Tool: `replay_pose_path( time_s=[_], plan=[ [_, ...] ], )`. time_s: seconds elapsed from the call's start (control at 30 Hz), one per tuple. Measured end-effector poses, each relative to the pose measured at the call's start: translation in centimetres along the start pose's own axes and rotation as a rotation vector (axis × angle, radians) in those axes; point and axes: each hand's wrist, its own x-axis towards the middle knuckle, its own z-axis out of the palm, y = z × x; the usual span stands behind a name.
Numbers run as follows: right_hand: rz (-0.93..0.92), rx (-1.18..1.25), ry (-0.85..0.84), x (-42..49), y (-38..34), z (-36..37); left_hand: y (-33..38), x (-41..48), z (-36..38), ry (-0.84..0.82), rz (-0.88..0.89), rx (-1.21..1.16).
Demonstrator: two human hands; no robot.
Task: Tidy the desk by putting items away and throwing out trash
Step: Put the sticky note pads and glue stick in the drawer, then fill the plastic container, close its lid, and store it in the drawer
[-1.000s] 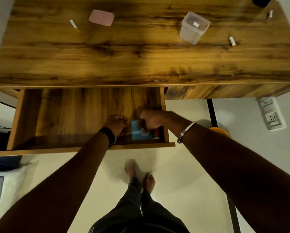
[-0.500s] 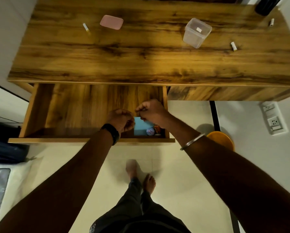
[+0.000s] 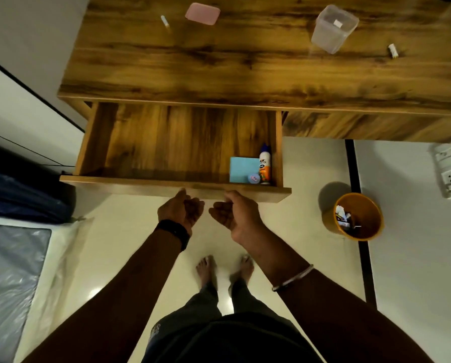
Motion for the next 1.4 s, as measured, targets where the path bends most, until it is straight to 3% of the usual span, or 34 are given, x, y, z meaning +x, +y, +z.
replay_pose_path(
  time_s=[0.13, 0.27, 0.8, 1.4],
  plan=[
    [0.008, 0.288, 0.047, 1.1, 1.5, 0.4, 0.8, 0.8, -1.7, 0.032, -0.011, -0.183],
    [-0.050, 0.362, 0.048, 2.2, 1.6, 1.8, 2.4, 1.7, -1.1, -0.011, -0.005, -0.189],
    [-0.180, 0.322, 0.076, 7.3, -5.0, 5.9, 7.6, 7.7, 4.7, -0.061, -0.018, -0.182],
    [-0.127, 0.249, -0.032, 14.2, -18.4, 9.9, 13.7, 13.0, 17.5, -0.159, 0.089, -0.205]
  ],
)
